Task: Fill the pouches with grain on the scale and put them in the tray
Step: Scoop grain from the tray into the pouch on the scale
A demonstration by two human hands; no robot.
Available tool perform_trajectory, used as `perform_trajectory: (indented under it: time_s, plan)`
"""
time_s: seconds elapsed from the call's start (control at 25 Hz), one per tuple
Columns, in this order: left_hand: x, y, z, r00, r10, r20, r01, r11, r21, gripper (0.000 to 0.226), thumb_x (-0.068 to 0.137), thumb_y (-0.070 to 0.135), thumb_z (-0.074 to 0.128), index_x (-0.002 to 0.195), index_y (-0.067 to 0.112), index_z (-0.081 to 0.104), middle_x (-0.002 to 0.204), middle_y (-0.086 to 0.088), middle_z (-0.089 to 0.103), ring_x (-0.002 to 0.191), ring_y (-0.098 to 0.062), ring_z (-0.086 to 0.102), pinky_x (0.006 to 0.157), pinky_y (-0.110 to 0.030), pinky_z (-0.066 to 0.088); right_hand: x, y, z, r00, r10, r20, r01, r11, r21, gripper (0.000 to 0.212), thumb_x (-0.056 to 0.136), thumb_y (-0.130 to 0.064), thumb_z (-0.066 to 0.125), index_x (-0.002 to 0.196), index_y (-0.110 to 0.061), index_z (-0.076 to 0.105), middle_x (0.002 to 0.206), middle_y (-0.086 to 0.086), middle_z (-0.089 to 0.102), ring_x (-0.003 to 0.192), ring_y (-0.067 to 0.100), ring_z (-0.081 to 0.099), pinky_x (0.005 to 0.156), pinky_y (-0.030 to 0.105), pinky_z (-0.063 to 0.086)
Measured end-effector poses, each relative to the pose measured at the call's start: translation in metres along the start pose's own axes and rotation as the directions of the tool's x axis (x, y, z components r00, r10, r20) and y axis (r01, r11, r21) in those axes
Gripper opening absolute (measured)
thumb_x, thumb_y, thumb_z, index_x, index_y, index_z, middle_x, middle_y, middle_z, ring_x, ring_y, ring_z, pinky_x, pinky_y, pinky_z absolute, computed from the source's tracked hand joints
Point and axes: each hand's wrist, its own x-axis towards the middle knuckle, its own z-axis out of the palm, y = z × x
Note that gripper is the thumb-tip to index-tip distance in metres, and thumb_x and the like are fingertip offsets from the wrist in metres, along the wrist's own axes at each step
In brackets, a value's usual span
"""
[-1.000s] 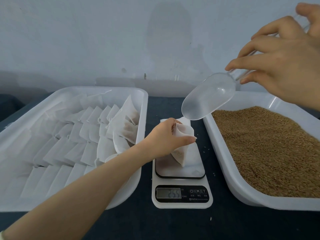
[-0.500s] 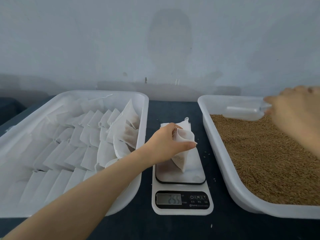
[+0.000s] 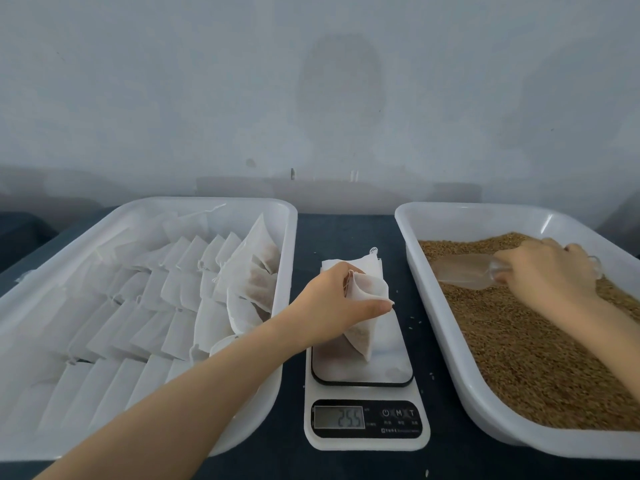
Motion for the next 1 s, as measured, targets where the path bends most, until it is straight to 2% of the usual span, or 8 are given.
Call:
perform_trajectory:
  time_s: [0.08, 0.32, 0.44, 0.52, 0.68, 0.8, 0.88, 1.0]
  plan:
    - [0.000, 0.001, 0.000, 1.000, -0.008, 0.006, 0.008, 1.000, 0.005, 0.053, 0.076, 0.051, 0.072, 0.118, 0.026, 0.051, 0.108, 0.010, 0.061, 0.097, -0.008, 0.059, 0.081, -0.024, 0.051, 0.001, 0.008, 0.001, 0.997, 0.080, 0.009, -0.081, 0.984, 0.158, 0.009, 0.091, -0.045, 0.056, 0.095, -0.047, 0.064, 0.077, -0.010, 0.056, 0.074, 0.017, 0.049, 0.064, 0.027, 0.039]
    - [-0.001, 0.002, 0.000, 1.000, -0.012, 0.016, 0.012, 1.000, 0.002, 0.053, 0.077, 0.050, 0.071, 0.119, 0.025, 0.050, 0.109, 0.009, 0.060, 0.098, -0.010, 0.059, 0.082, -0.025, 0.052, 0.008, 0.036, 0.009, 0.975, 0.141, 0.170, -0.209, 0.841, 0.500, 0.035, 0.080, -0.052, 0.067, 0.113, -0.041, 0.064, 0.120, 0.001, 0.065, 0.072, 0.020, 0.060, 0.079, 0.039, 0.053]
    - [-0.001, 0.003, 0.000, 1.000, -0.009, 0.015, 0.009, 1.000, 0.014, 0.053, 0.078, 0.050, 0.071, 0.119, 0.025, 0.050, 0.109, 0.008, 0.060, 0.097, -0.010, 0.059, 0.080, -0.023, 0.051, 0.005, 0.039, 0.009, 0.975, 0.126, 0.186, -0.215, 0.764, 0.608, 0.038, 0.076, -0.045, 0.073, 0.112, -0.035, 0.067, 0.126, 0.004, 0.062, 0.091, 0.026, 0.058, 0.086, 0.039, 0.046]
    - [-0.001, 0.003, 0.000, 1.000, -0.010, 0.013, 0.010, 1.000, 0.022, 0.053, 0.078, 0.050, 0.070, 0.120, 0.025, 0.049, 0.110, 0.008, 0.059, 0.098, -0.010, 0.059, 0.079, -0.021, 0.049, 0.002, 0.038, 0.009, 0.974, 0.128, 0.188, -0.220, 0.740, 0.636, 0.037, 0.076, -0.044, 0.074, 0.112, -0.035, 0.067, 0.126, 0.005, 0.062, 0.093, 0.028, 0.060, 0.087, 0.040, 0.047]
    - [-0.002, 0.004, -0.001, 1.000, -0.012, 0.018, 0.012, 1.000, 0.017, 0.053, 0.078, 0.050, 0.070, 0.120, 0.025, 0.049, 0.110, 0.008, 0.059, 0.098, -0.010, 0.059, 0.078, -0.020, 0.049, 0.000, 0.039, 0.002, 0.970, 0.163, 0.178, -0.238, 0.774, 0.587, 0.036, 0.077, -0.045, 0.072, 0.112, -0.037, 0.067, 0.107, 0.006, 0.069, 0.069, 0.024, 0.058, 0.072, 0.034, 0.047]
    - [-0.001, 0.003, 0.000, 1.000, -0.011, 0.016, 0.011, 1.000, 0.010, 0.053, 0.078, 0.050, 0.071, 0.120, 0.026, 0.050, 0.110, 0.009, 0.060, 0.098, -0.010, 0.059, 0.081, -0.024, 0.051, -0.009, 0.039, -0.018, 0.981, 0.160, 0.105, -0.190, 0.745, 0.639, 0.025, 0.076, -0.045, 0.072, 0.100, -0.044, 0.066, 0.095, 0.003, 0.070, 0.059, 0.022, 0.061, 0.077, 0.036, 0.051]
    - [0.000, 0.002, 0.000, 1.000, -0.011, 0.016, 0.011, 1.000, 0.004, 0.054, 0.077, 0.050, 0.071, 0.120, 0.026, 0.050, 0.110, 0.008, 0.060, 0.099, -0.011, 0.059, 0.083, -0.025, 0.051, -0.017, 0.039, -0.035, 0.993, 0.105, 0.049, -0.108, 0.674, 0.731, 0.023, 0.076, -0.036, 0.074, 0.090, -0.050, 0.061, 0.106, -0.002, 0.069, 0.047, 0.013, 0.060, 0.061, 0.025, 0.052]
    - [0.000, 0.001, -0.001, 1.000, -0.005, 0.017, 0.006, 1.000, -0.014, 0.055, 0.076, 0.050, 0.072, 0.120, 0.026, 0.050, 0.110, 0.009, 0.061, 0.098, -0.009, 0.060, 0.081, -0.023, 0.051, -0.026, 0.034, -0.056, 0.999, -0.025, 0.032, -0.011, 0.598, 0.801, 0.032, 0.074, -0.029, 0.073, 0.082, -0.057, 0.061, 0.100, -0.019, 0.065, 0.024, 0.003, 0.036, 0.030, 0.008, 0.030]
